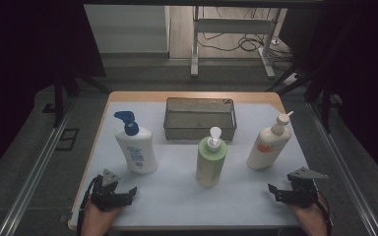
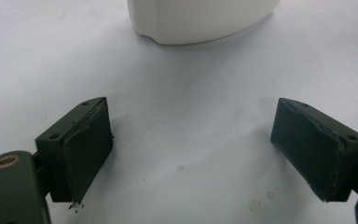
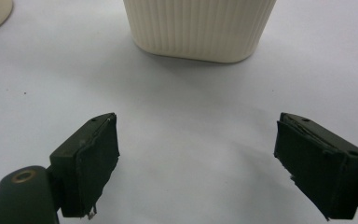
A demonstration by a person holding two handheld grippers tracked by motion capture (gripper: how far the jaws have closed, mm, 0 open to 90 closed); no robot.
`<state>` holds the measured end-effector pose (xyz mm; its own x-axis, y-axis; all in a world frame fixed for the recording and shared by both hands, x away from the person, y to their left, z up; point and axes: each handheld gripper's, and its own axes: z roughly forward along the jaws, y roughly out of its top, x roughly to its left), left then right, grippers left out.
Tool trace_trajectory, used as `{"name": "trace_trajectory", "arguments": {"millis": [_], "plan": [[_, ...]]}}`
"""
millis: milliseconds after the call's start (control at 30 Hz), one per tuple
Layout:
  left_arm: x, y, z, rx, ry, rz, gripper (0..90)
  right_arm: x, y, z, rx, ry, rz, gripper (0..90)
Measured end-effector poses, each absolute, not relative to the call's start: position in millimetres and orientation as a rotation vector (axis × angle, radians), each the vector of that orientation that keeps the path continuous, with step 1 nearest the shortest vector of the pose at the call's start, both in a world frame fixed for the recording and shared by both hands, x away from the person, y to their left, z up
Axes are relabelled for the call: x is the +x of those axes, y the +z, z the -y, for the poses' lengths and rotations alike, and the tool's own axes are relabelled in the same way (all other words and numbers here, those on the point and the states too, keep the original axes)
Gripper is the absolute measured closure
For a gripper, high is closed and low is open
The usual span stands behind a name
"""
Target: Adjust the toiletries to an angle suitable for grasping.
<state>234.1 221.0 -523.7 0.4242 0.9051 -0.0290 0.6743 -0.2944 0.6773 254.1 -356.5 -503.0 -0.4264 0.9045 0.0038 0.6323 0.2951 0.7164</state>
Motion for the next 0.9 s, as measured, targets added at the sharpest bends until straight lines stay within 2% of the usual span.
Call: {"name": "trace_trajectory", "arguments": {"millis": [767, 900], "plan": [[234, -524, -221, 2.062, 0.484, -1.329, 12.0, 263, -485, 372, 1.392, 0.979, -2.181, 14.7], [234, -524, -221, 2.062, 0.483, -1.329, 12.0, 267, -482, 374, 1.396, 0.965, -2.181, 21.2]]}}
